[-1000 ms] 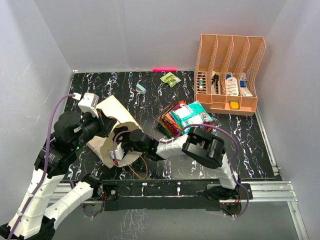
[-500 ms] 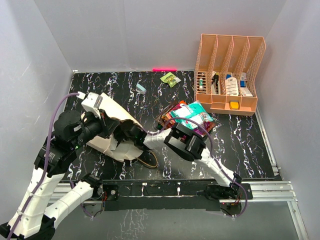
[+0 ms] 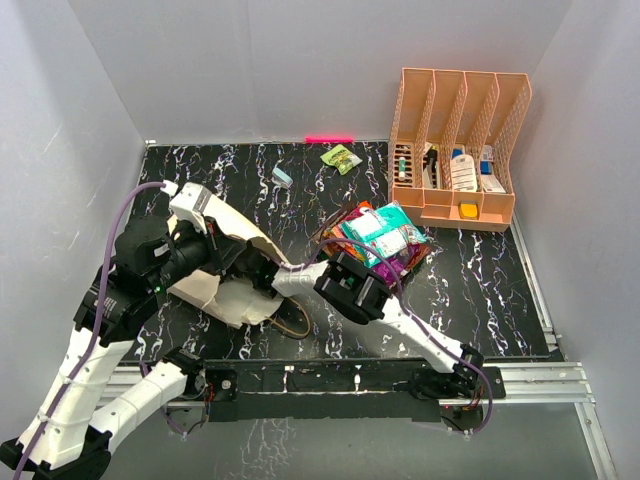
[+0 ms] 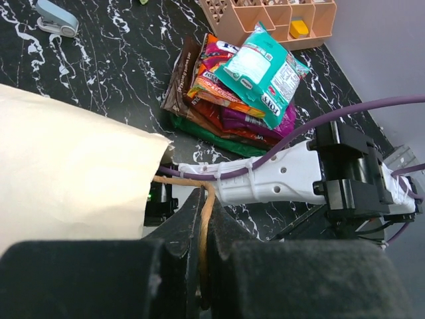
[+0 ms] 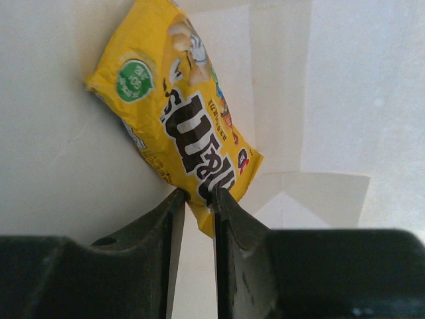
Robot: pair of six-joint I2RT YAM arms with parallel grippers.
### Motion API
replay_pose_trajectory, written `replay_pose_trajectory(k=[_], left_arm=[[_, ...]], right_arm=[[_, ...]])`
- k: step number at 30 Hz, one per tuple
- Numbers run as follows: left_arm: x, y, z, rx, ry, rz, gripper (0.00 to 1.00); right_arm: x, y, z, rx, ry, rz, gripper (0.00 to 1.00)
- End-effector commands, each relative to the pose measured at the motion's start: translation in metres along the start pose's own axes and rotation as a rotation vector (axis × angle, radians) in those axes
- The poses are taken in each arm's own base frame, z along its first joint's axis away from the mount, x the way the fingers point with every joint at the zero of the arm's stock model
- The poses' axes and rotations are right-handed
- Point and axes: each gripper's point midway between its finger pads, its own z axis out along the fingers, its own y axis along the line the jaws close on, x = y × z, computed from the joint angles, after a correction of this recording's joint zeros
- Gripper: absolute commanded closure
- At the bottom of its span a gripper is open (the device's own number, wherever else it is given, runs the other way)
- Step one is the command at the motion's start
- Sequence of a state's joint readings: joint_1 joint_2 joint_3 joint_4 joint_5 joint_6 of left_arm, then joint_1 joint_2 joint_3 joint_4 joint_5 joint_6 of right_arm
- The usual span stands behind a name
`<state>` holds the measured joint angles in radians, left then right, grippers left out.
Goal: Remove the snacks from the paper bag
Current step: Take out the snack from the paper bag.
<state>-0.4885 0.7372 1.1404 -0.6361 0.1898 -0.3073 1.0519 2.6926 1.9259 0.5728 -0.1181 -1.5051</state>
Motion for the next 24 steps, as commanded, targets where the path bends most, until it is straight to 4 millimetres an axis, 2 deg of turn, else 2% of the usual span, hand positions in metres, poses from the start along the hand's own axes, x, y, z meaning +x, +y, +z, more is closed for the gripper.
replay_pose_trajectory(k=[1,4,5,6,8,12,15,21,24], left_arm=[[-0.014,0.000,-0.009,-0.032,-0.047,-0.029,1.00],[-0.008,0.028,-0.014,-0.192,-0.048,-0.074,1.00],[-0.005,0.037,-0.016,-0.244,-0.049,-0.085,1.00],[-0.004,0.043,-0.018,-0.279,-0.051,-0.093,1.00],[-0.003,0.050,-0.021,-0.321,-0.063,-0.104,1.00],[-0.005,0.058,-0.026,-0.365,-0.101,-0.126,1.00],[-0.012,0.059,-0.029,-0.377,-0.133,-0.130,1.00],[-0.020,0.056,-0.026,-0.372,-0.131,-0.125,1.00],[-0.023,0.055,-0.025,-0.366,-0.135,-0.128,1.00]], right_arm=[[0.013,-0.054,-0.004,0.159,0.063,0.045,0.82],[0.019,-0.068,-0.023,0.177,0.107,0.063,0.92],[0.019,-0.071,-0.032,0.177,0.115,0.071,0.93],[0.019,-0.084,-0.043,0.193,0.124,0.076,0.93],[0.017,-0.088,-0.063,0.190,0.128,0.092,0.93],[0.007,-0.094,-0.100,0.177,0.117,0.178,0.93],[-0.003,-0.086,-0.125,0.146,0.107,0.263,0.93],[-0.042,-0.072,-0.164,0.068,0.055,0.454,0.93],[-0.058,-0.073,-0.188,0.060,0.025,0.584,0.93]])
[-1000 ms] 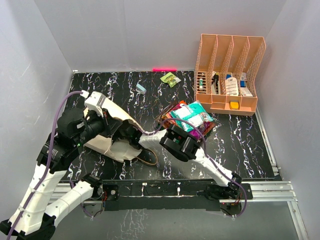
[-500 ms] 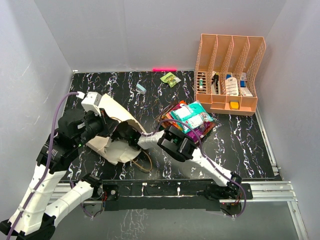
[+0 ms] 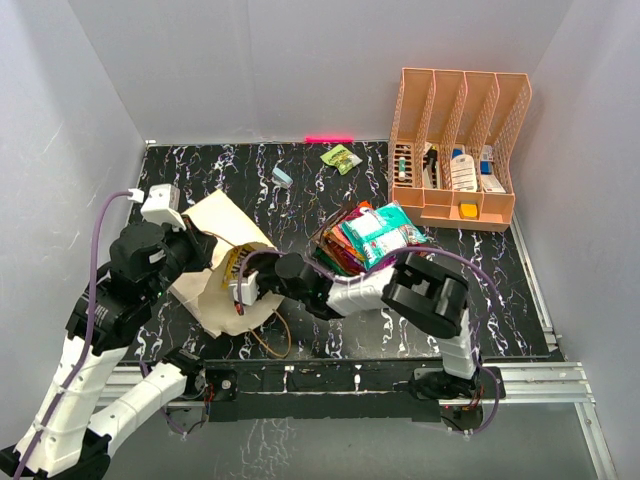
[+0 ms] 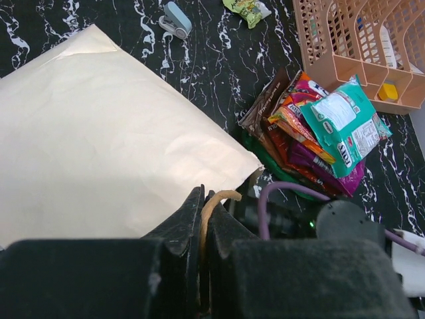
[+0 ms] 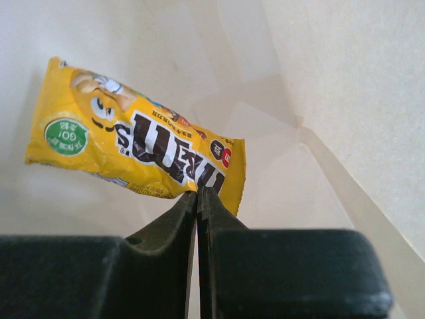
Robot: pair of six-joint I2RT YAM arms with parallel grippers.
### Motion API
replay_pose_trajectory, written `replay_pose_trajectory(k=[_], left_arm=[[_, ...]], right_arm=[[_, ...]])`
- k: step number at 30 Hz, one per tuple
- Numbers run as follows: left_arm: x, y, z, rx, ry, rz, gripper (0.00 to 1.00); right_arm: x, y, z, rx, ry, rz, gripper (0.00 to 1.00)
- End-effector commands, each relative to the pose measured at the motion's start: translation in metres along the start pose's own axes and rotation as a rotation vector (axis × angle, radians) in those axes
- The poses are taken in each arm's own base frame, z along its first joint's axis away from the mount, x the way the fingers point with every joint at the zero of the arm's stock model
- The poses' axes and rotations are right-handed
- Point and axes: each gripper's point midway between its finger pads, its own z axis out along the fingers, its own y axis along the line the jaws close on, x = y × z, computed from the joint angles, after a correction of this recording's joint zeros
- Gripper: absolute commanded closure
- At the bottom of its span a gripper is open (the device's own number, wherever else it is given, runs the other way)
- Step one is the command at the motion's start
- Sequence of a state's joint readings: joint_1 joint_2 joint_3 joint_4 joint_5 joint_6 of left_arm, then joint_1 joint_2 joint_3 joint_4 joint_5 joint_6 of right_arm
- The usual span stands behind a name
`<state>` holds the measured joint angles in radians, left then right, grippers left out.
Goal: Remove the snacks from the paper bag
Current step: Take out the snack from the paper bag, then place the snack at the center of the board.
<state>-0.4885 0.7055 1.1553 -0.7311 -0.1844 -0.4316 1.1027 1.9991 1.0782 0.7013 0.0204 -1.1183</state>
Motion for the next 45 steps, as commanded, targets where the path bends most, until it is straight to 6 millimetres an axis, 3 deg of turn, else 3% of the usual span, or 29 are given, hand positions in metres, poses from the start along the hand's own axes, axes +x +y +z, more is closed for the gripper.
replay_pose_trajectory(k=[1,14,18,21,24,28,33,41,45], left_arm=[[-0.017,-0.005,-0.004,0.007,-0.046,-0.016,1.00],[-0.012,-0.011,0.009,0.020,-0.014,-0.032,1.00],[-0.010,-0.013,0.016,0.012,0.006,-0.037,1.00],[-0.012,-0.014,0.020,0.007,0.007,-0.044,1.00],[-0.014,-0.013,0.025,-0.009,0.004,-0.056,1.00],[-0.017,-0.010,0.032,-0.045,0.000,-0.072,1.00],[-0.022,-0.007,0.038,-0.088,-0.002,-0.082,1.00],[-0.036,-0.019,0.039,-0.059,-0.006,-0.097,1.00],[-0.060,-0.045,0.040,0.038,-0.024,-0.124,1.00]], right_arm=[[-0.036,-0.014,-0.034,0.021,-0.086,0.250,0.93],[-0.101,-0.037,-0.126,-0.116,-0.241,0.827,0.93],[-0.126,-0.044,-0.163,-0.194,-0.315,0.910,0.93],[-0.131,-0.062,-0.192,-0.147,-0.344,0.963,0.93],[-0.113,-0.088,-0.214,-0.002,-0.270,1.023,0.93],[-0.067,-0.127,-0.242,0.295,-0.086,1.124,0.93],[-0.022,-0.158,-0.274,0.574,0.092,1.133,0.93],[0.051,-0.161,-0.302,0.787,0.338,1.148,0.93],[0.076,-0.165,-0.311,0.776,0.262,1.263,0.93]])
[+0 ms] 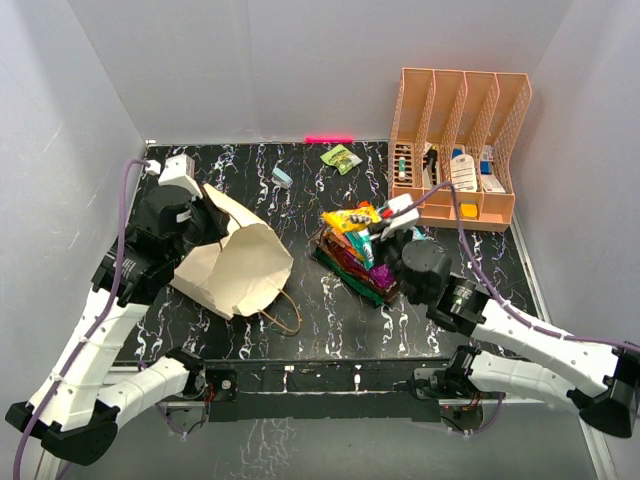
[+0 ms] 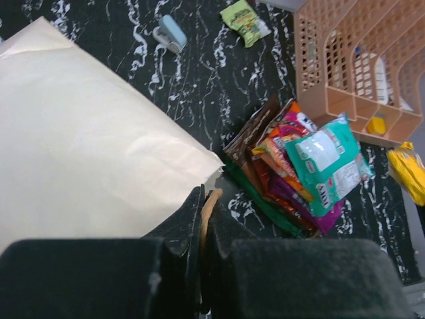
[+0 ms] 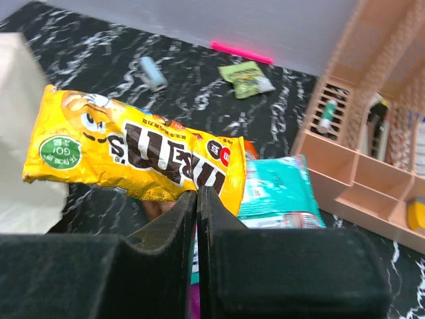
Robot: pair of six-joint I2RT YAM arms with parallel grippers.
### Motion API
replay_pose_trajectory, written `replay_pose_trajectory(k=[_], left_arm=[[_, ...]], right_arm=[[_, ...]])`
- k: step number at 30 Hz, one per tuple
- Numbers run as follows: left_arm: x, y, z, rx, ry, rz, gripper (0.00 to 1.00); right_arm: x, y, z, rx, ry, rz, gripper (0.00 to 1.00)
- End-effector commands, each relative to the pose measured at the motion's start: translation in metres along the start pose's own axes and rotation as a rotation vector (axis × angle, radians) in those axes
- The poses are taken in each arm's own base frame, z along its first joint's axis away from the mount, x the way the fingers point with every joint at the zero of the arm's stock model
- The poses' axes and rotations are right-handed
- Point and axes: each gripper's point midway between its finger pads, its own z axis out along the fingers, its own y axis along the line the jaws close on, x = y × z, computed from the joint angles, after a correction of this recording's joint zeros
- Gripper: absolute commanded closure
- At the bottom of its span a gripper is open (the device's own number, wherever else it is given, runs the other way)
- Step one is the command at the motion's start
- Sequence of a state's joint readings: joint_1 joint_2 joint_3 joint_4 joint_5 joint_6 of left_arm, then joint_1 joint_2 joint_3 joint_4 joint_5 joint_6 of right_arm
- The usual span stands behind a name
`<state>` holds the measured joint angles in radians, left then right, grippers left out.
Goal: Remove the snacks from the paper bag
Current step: Place the snack at the center of the board, then adjust the paper bag at the center of the board.
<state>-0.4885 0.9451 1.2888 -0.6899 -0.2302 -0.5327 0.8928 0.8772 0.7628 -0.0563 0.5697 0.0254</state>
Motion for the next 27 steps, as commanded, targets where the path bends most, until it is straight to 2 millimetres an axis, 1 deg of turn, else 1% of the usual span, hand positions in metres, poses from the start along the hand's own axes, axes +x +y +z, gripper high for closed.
replay_pose_trajectory(k=[1,3,5,7,8,10,12,14,17,20,23,25,27], left_arm=[[-0.038,-0.041,-0.009,0.142,-0.054,-0.043,1.00],[-0.054,-0.059,-0.010,0.200,-0.071,-0.055,1.00],[-0.071,-0.073,-0.012,0.238,-0.095,-0.064,1.00],[-0.086,-0.082,-0.015,0.259,-0.125,-0.069,1.00],[-0.093,-0.084,-0.016,0.261,-0.140,-0.066,1.00],[-0.109,-0.084,-0.026,0.253,-0.190,-0.058,1.00],[-0.115,-0.071,-0.031,0.193,-0.226,-0.048,1.00],[-0.112,-0.050,-0.035,0.112,-0.252,-0.040,1.00],[-0.093,-0.015,-0.038,-0.004,-0.270,-0.030,1.00],[-0.064,0.021,-0.042,-0.114,-0.256,-0.014,1.00],[-0.041,0.051,-0.047,-0.213,-0.236,0.017,1.00],[-0.034,0.066,-0.054,-0.264,-0.240,0.029,1.00],[-0.033,0.076,-0.061,-0.300,-0.254,0.034,1.00]], right_arm=[[-0.020,-0.026,0.003,-0.020,-0.071,0.187,0.93],[-0.014,-0.033,0.006,-0.015,-0.058,0.204,0.93],[-0.008,-0.035,0.008,-0.011,-0.041,0.207,0.93],[-0.006,-0.036,0.009,-0.013,-0.034,0.208,0.93],[-0.006,-0.037,0.008,-0.010,-0.034,0.207,0.93],[-0.005,-0.038,0.006,-0.007,-0.035,0.207,0.93],[-0.004,-0.040,0.005,-0.002,-0.035,0.205,0.93],[-0.004,-0.040,0.004,-0.003,-0.033,0.205,0.93],[-0.003,-0.038,0.004,-0.011,-0.027,0.204,0.93],[-0.003,-0.037,0.004,-0.018,-0.020,0.203,0.93],[-0.003,-0.034,0.006,-0.031,-0.010,0.202,0.93],[-0.001,-0.030,0.008,-0.047,0.006,0.199,0.93],[0.004,-0.024,0.011,-0.075,0.031,0.184,0.93]])
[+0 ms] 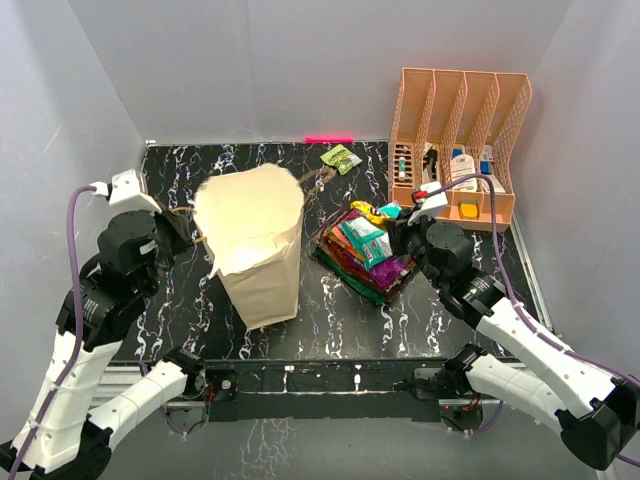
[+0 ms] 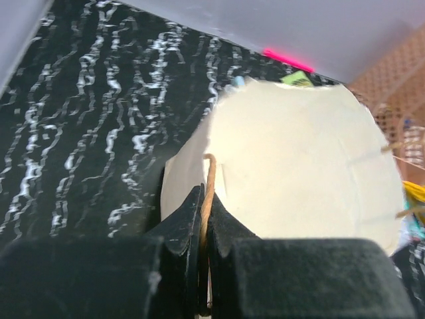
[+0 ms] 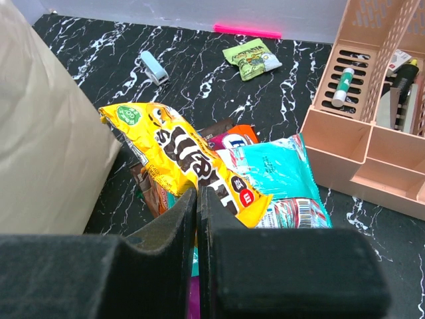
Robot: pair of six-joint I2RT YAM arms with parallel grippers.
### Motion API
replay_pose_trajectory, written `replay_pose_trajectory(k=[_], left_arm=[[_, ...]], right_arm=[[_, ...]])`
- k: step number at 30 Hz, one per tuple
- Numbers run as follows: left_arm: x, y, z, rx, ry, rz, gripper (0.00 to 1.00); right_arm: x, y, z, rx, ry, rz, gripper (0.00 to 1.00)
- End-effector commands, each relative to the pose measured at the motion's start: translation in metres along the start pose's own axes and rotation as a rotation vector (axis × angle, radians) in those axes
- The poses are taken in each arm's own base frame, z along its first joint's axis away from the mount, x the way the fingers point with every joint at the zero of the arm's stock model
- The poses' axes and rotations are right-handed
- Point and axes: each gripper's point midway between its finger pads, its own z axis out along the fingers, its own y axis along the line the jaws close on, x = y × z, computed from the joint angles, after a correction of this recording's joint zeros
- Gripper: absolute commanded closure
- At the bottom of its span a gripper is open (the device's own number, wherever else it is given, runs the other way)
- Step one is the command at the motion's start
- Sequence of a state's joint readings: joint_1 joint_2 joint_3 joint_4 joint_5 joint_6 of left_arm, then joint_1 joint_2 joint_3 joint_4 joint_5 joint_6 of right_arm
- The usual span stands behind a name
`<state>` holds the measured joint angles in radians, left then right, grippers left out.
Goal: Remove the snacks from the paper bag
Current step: Adjust the paper bag at the center of the board.
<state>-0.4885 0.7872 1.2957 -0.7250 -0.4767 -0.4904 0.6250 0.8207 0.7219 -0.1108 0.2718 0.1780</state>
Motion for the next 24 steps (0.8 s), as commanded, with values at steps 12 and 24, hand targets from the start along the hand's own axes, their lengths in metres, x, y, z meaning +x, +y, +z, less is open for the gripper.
replay_pose_trajectory(k=[12,24], left_arm=[[-0.008,0.056,-0.023,-0.203,-0.090,0.080,1.00],[-0.012,0.075,-0.036,-0.264,-0.127,0.113,0.99]], right_arm=[[0.021,-0.014,0.020,0.083,0.059,-0.072,0.93],[0.074,-0.032,0.028,0.149,0.162,-0.151,0.93]])
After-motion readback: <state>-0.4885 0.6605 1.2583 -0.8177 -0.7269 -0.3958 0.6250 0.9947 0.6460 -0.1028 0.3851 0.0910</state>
